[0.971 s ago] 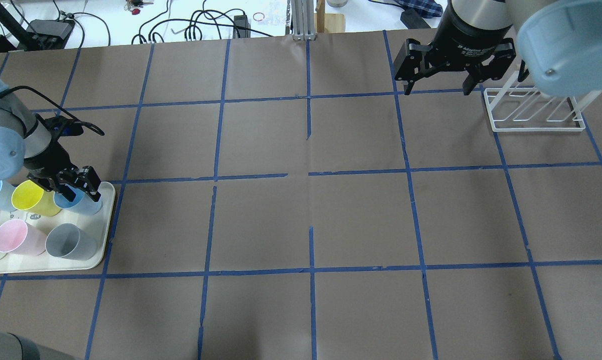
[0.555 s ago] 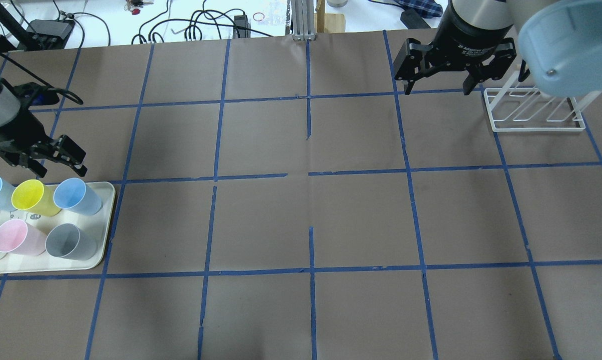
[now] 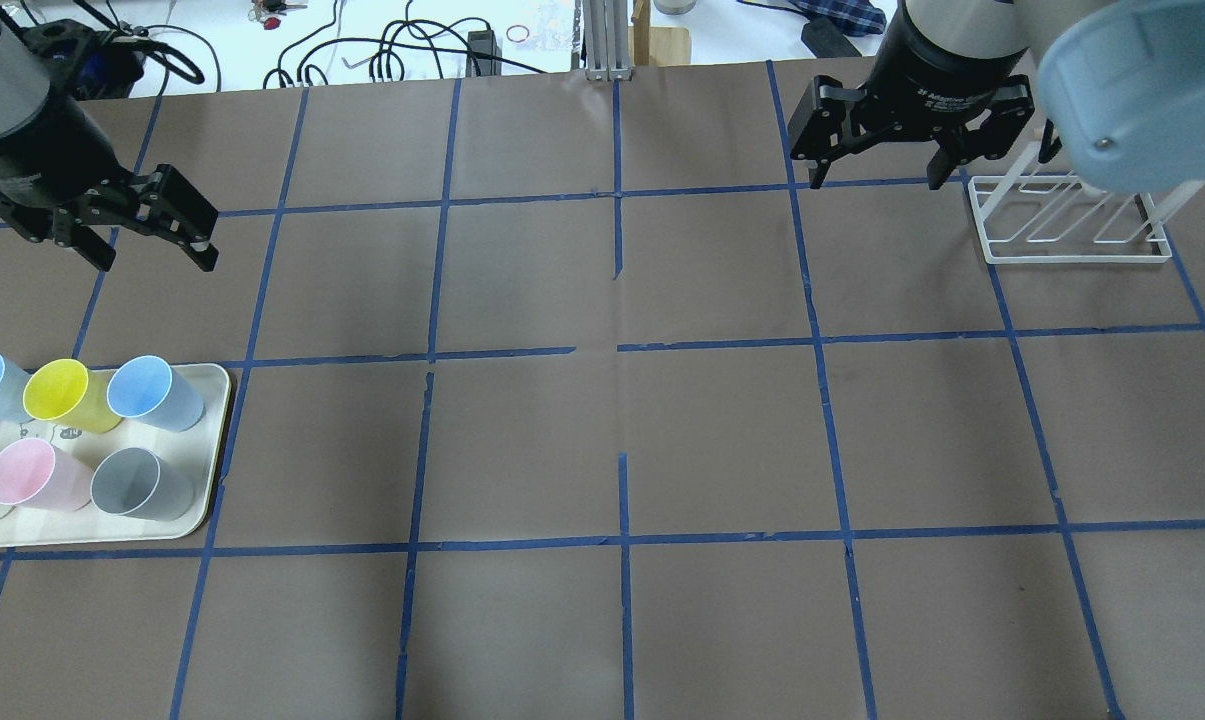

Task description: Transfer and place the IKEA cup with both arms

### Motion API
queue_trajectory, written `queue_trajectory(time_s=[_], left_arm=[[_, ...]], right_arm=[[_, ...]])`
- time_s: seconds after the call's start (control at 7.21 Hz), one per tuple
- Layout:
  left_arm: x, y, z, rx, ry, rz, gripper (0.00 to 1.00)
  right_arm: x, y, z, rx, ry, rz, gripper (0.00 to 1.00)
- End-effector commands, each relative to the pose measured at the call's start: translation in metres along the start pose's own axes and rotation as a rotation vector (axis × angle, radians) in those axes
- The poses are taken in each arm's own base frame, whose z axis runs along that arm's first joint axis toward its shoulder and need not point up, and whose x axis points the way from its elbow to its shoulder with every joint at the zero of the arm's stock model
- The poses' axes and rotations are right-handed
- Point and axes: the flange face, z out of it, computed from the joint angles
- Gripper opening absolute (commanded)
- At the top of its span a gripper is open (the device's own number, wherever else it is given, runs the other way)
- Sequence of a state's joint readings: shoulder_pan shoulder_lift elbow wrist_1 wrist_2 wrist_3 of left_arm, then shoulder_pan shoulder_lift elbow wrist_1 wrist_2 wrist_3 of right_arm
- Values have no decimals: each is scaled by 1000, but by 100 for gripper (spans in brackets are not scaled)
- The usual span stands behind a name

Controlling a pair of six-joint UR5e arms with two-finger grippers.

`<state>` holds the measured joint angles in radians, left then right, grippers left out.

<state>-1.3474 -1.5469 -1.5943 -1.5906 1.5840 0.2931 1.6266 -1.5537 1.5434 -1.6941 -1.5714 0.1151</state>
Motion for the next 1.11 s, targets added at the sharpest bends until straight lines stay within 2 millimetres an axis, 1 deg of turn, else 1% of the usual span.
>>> queue_trajectory(time_s=[0.0,0.14,0.28,0.42,0.55,0.69,0.83,0.97], left_arm=[[42,26,-21,26,15,33,100],[57,36,-21,20,23,24,100],[73,47,-12,3,27,9,100],[89,52,6,-25,32,-20,100],[104,58,6,-17,21,-33,100],[109,62,0,-5,16,-19,100],[108,68,-10,10,10,-13,100],[102,71,-14,18,6,-16,100]], right_arm=[[-1,0,0,0,-1,2,100],[0,0,-1,1,-2,2,100],[0,0,1,-2,-3,2,100],[0,-1,0,0,1,2,100],[0,-1,0,-2,1,2,100],[0,0,-1,1,-4,2,100],[0,0,0,-1,-7,2,100],[0,0,-1,-1,-7,2,100]])
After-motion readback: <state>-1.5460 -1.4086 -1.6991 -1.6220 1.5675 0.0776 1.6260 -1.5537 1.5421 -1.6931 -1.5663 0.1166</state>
